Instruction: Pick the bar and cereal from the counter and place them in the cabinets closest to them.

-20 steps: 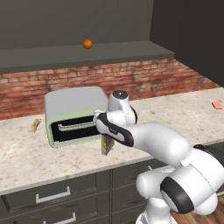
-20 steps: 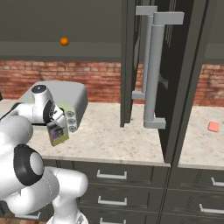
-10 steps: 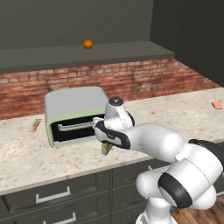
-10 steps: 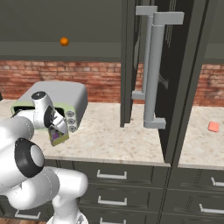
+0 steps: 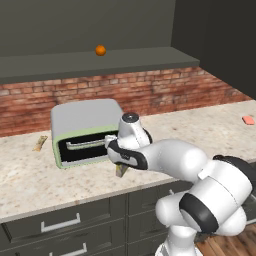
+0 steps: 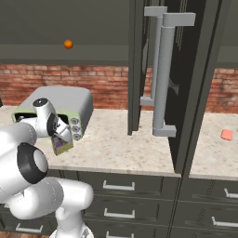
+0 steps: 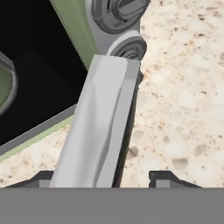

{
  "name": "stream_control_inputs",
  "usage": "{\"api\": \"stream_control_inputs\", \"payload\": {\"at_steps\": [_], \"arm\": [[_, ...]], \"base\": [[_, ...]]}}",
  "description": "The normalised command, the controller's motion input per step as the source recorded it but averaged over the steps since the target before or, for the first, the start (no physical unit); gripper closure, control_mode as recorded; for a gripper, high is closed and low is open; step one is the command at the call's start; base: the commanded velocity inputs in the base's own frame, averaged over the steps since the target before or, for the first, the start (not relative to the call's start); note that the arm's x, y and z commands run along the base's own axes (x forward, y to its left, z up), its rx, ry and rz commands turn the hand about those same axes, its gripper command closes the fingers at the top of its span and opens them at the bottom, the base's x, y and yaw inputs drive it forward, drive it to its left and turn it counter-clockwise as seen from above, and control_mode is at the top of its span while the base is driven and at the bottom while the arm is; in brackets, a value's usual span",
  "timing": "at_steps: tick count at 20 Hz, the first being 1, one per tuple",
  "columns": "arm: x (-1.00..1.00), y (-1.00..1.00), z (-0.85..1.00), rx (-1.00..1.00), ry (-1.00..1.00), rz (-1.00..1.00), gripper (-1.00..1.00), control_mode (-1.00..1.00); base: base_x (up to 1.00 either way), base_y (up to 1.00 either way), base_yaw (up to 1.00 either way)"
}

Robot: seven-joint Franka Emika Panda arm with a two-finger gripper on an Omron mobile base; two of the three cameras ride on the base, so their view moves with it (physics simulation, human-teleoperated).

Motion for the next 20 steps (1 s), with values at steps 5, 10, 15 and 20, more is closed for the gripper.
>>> {"api": "stream_control_inputs", "payload": {"at_steps": [5,10,15,20], "arm": [[-0.02,0.0,0.4,0.0,0.02,-0.01,1.0,-1.0],[-0.21,-0.03,0.56,0.0,0.07,0.01,1.0,-1.0],[-0.39,-0.03,0.58,-0.05,0.11,0.05,1.0,-1.0],[-0.72,-0.1,0.33,-0.1,0.06,0.07,1.0,-1.0]], "base": [[0.0,0.0,0.0],[0.0,0.0,0.0],[0.0,0.0,0.0],[0.0,0.0,0.0]]}}
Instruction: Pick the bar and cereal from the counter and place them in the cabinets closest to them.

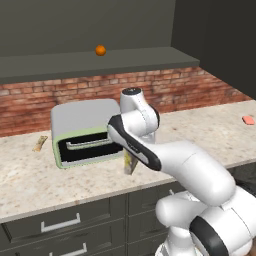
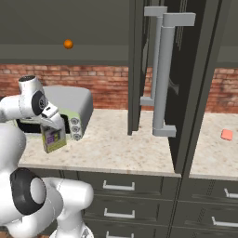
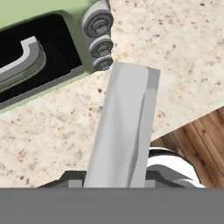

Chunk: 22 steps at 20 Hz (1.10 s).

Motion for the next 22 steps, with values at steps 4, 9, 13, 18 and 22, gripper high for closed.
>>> {"api": "stream_control_inputs", "payload": {"at_steps": [4,9,13,18,22], "arm": [[-0.83,-0.17,0.25,-0.07,0.0,0.14,1.0,-1.0],[-0.61,-0.1,0.5,-0.01,-0.1,0.23,1.0,-1.0],[-0.4,-0.04,0.68,0.0,-0.17,0.25,1.0,-1.0],[-0.26,0.0,0.77,0.0,-0.13,0.23,1.0,-1.0],[-0.17,0.0,0.87,0.01,-0.06,0.21,1.0,-1.0]], "base": [[0.0,0.0,0.0],[0.0,0.0,0.0],[0.0,0.0,0.0],[0.0,0.0,0.0],[0.0,0.0,0.0]]}}
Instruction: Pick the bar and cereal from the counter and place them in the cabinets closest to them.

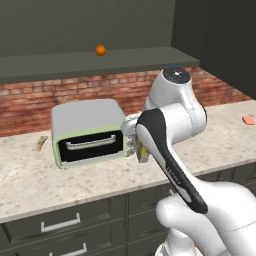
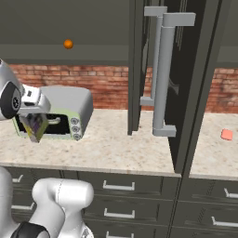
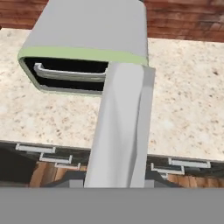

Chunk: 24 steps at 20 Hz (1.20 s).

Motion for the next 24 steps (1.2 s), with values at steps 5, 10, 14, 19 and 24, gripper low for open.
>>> {"api": "stream_control_inputs", "payload": {"at_steps": [5,10,14,19,24], "arm": [[-0.16,0.08,0.83,0.0,-0.01,0.2,1.0,-1.0],[-0.12,0.19,0.72,0.0,-0.01,0.18,1.0,-1.0],[-0.06,0.27,0.65,0.0,0.0,0.17,1.0,-1.0],[0.0,0.16,0.65,0.0,-0.03,0.11,1.0,-1.0],[-0.01,0.01,0.2,0.0,-0.06,0.01,1.0,-1.0]], "base": [[0.0,0.0,0.0],[0.0,0.0,0.0],[0.0,0.0,0.0],[0.0,0.0,0.0],[0.0,0.0,0.0]]}}
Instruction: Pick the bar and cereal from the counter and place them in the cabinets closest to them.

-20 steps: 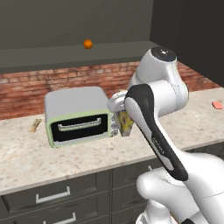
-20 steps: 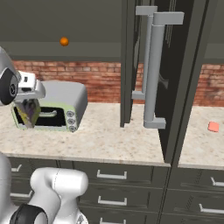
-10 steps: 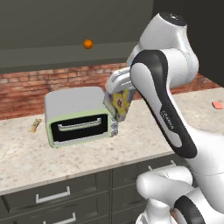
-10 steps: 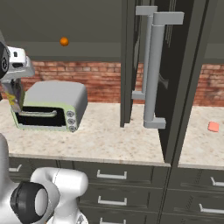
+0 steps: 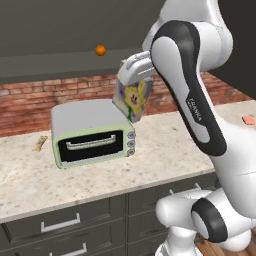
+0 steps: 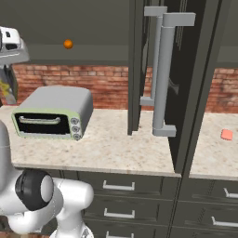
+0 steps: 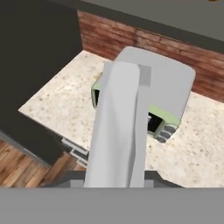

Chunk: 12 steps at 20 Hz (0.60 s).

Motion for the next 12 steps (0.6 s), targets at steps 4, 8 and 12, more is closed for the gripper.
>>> {"api": "stream_control_inputs", "payload": {"at_steps": [4,8,12], "arm": [[0.06,0.0,0.17,0.02,-0.03,0.0,1.0,-1.0],[0.0,0.0,0.48,0.06,-0.12,-0.01,1.0,-1.0],[0.01,0.0,0.25,0.01,-0.08,-0.09,1.0,-1.0]], "base": [[0.0,0.0,0.0],[0.0,0.0,0.0],[0.0,0.0,0.0]]}}
